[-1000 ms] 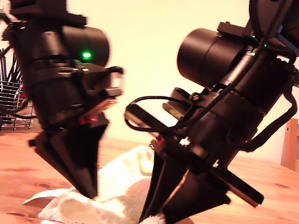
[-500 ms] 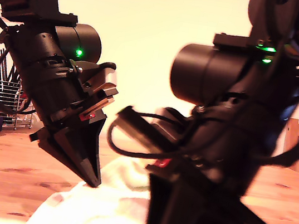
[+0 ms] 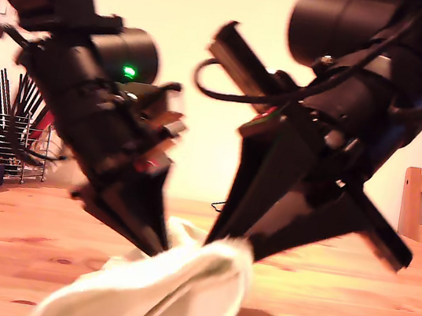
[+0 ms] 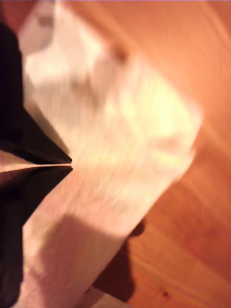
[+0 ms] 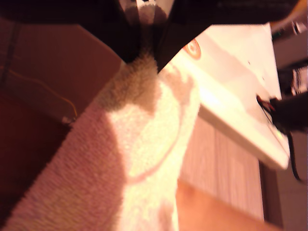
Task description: Fold the tea towel in front of you. After folding it, place it to the right side.
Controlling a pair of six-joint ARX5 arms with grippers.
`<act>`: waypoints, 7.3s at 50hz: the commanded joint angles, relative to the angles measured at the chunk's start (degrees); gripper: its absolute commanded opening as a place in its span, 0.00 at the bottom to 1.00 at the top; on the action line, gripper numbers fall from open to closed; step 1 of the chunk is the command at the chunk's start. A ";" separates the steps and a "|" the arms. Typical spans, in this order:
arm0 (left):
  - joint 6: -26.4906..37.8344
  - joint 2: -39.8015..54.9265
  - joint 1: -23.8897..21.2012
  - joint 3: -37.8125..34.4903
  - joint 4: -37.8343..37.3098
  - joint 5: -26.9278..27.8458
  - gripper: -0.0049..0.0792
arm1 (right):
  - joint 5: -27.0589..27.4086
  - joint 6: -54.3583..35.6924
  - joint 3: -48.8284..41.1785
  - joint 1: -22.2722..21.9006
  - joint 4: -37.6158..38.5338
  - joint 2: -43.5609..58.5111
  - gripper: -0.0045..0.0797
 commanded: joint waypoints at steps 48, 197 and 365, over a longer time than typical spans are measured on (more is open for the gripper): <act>-5.09 4.83 -0.81 -4.92 2.80 7.96 0.03 | -9.66 7.43 -0.39 -13.49 8.72 -1.29 0.04; -4.48 -10.45 5.84 -4.76 4.63 -2.27 0.03 | 7.78 31.30 8.35 -9.73 33.05 11.91 0.35; -5.88 -15.98 11.04 -4.76 -11.67 2.40 0.03 | 5.46 9.99 8.74 -3.91 26.67 15.82 0.04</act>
